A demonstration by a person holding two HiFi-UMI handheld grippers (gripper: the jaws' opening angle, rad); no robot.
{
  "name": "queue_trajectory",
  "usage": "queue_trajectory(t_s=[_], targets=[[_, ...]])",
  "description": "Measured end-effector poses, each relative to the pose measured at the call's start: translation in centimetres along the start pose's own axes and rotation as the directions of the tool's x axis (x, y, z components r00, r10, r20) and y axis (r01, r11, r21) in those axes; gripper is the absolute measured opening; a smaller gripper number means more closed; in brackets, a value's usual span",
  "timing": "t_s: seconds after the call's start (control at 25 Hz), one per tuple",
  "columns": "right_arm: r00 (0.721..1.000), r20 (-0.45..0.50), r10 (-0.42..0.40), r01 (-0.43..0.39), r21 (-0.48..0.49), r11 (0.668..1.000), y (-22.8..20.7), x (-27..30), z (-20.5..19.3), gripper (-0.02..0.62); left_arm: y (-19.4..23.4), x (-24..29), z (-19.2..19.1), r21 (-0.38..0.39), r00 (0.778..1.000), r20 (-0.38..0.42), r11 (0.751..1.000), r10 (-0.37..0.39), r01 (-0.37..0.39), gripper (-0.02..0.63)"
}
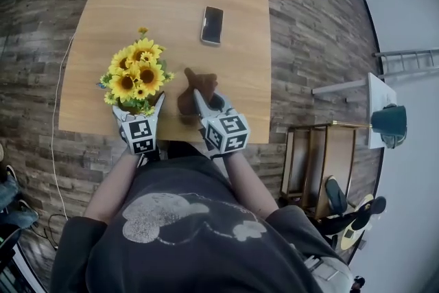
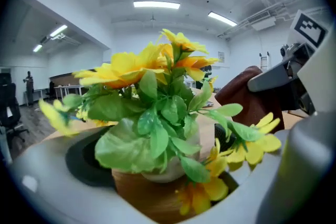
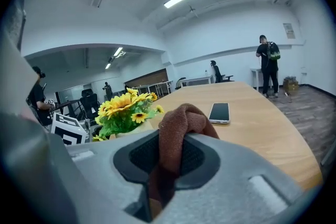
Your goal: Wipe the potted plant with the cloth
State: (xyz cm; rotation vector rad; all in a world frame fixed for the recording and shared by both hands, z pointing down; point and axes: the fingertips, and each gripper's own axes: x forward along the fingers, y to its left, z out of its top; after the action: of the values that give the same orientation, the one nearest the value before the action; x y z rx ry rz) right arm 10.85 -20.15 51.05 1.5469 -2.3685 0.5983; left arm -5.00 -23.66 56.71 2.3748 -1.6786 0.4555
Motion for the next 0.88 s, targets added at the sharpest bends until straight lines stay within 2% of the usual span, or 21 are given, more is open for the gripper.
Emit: queue_trajectory(t_s=[0.12,0.16,0.2,0.24,0.44,0.64,0.76,0.88], targets=[[0.998,-0.053,0.044,-0.044,0.001,0.999,-0.8,2.5,-0.5,0.055,0.2,0.5,-0.2,0.03,1.0,-0.007,1.0,0.008,-0.008,0.604],[0.995,-0.07,0.064,-0.065,-0.011,0.998,-0.8,3.4,-0.6,0.055,0.3,0.5,-0.4,0.026,1.0,-0.021,1.0,0.013,-0.012,0.57],[0.993,-0.085,0.088,-0.09,-0.026,0.996,-0.8,4.2,-0.7,0.055,0.4,0.4,-0.5,0.018,0.999,-0.033,1.0,0.018,-0.018,0.495],[0.989,-0.097,0.114,-0.118,-0.04,0.992,-0.7,5.0,-0.7,0.055,0.5,0.4,-0.5,0.012,0.999,-0.039,1.0,0.024,-0.023,0.482],[0.965,-0.124,0.233,-0.245,-0.097,0.965,0.5,8.8,0.1,0.055,0.6,0.5,-0.3,0.016,0.999,-0.037,1.0,0.017,-0.017,0.479],[0.936,-0.158,0.315,-0.337,-0.147,0.93,2.0,12.1,0.1,0.055,0.6,0.3,-0.4,0.014,0.999,-0.043,1.0,0.005,-0.004,0.477],[0.912,-0.183,0.368,-0.396,-0.144,0.907,3.1,13.6,-0.1,0.055,0.5,0.3,-0.3,0.015,0.999,-0.046,1.0,-0.011,0.012,0.476],[0.877,-0.192,0.44,-0.47,-0.156,0.869,4.7,14.4,-0.2,0.055,0.7,0.3,-0.3,0.022,0.998,-0.054,0.999,-0.028,0.029,0.476]])
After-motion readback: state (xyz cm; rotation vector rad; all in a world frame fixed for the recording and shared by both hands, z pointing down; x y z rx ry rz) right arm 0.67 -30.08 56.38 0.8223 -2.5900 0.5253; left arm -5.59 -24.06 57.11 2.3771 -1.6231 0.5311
